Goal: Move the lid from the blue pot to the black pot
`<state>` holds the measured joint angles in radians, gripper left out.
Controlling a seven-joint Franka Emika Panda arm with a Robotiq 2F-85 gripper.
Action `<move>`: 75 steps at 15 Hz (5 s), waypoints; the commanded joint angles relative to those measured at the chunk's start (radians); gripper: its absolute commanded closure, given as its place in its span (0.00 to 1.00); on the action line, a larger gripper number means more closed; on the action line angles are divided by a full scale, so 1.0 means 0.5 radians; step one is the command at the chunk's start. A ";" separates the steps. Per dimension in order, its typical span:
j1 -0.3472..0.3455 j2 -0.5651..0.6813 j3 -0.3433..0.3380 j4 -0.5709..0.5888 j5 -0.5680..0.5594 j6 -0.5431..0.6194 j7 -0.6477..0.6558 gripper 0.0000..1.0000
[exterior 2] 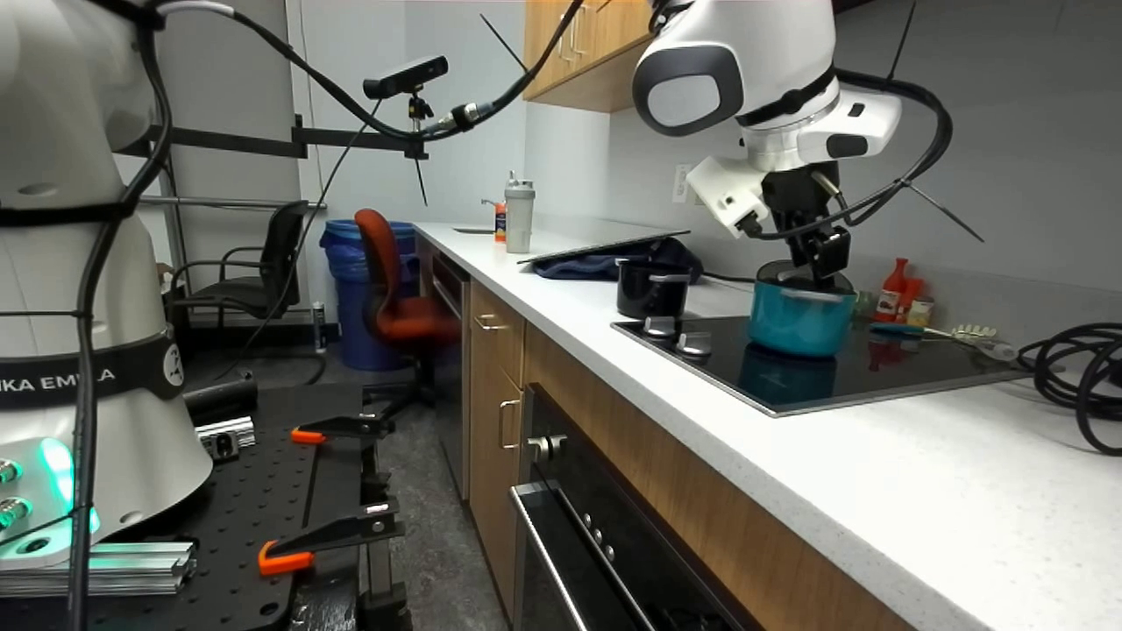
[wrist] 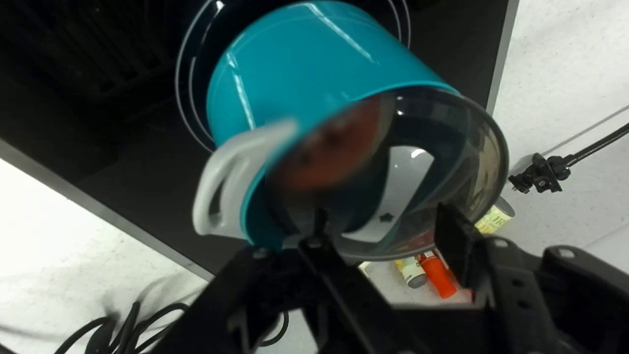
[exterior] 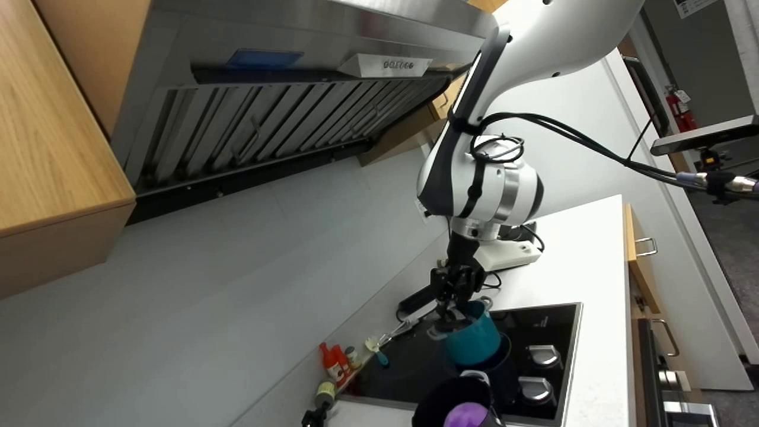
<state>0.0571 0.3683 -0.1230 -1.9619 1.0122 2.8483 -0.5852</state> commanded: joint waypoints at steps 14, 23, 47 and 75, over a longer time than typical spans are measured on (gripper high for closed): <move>0.109 -0.134 -0.002 -0.122 -0.111 0.106 -0.044 0.96; 0.375 -0.225 -0.059 -0.330 -0.668 0.253 0.018 0.96; 0.557 -0.361 0.014 -0.590 -1.613 0.367 0.414 0.96; 0.820 -0.482 -0.204 -0.686 -2.049 0.373 0.777 0.00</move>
<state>0.4545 0.1909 -0.2130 -2.2433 -0.0015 2.9932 -0.2206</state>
